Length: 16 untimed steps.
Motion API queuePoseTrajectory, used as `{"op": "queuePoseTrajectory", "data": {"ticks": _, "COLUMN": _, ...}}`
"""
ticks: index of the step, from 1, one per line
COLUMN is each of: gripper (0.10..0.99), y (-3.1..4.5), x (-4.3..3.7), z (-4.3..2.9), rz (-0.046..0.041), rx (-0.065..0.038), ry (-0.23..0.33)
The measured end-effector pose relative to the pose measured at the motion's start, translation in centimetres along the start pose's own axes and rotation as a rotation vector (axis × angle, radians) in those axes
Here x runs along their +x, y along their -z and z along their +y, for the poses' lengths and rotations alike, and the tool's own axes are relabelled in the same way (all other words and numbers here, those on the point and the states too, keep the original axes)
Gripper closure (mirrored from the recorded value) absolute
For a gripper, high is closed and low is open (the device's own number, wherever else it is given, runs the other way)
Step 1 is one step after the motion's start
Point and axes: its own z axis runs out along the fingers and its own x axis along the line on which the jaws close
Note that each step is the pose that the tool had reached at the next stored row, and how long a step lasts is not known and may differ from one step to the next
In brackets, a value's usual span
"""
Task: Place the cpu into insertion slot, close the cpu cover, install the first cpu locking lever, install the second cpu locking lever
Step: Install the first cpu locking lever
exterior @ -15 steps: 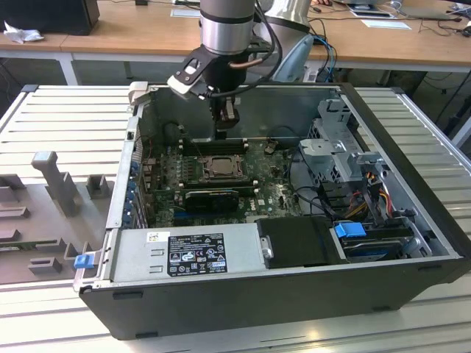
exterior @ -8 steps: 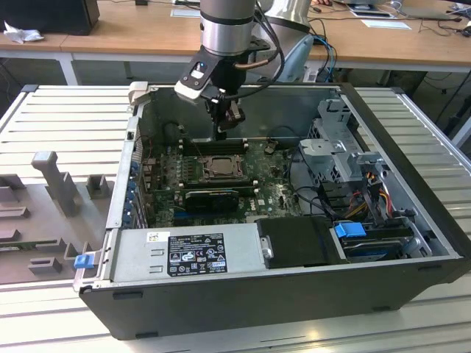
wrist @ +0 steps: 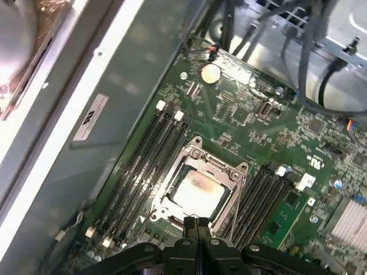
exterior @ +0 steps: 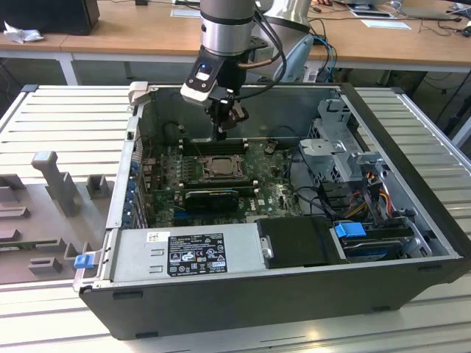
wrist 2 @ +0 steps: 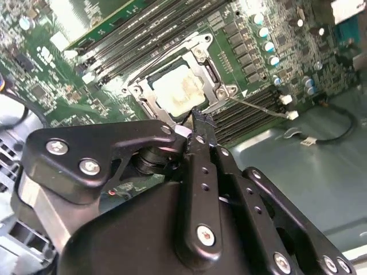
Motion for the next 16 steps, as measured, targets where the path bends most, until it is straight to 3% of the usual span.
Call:
{"op": "queuePoseTrajectory", "data": {"ticks": 4, "gripper": 0.98, "y": 0.0, "x": 0.0, "z": 0.0, "rz": -0.0008, "rx": 0.001, "ry": 0.099}}
{"op": "queuePoseTrajectory", "data": {"ticks": 16, "gripper": 0.98, "y": -0.03, "x": -0.01, "z": 0.01, "rz": -0.0023, "rx": 0.005, "ry": 0.309}}
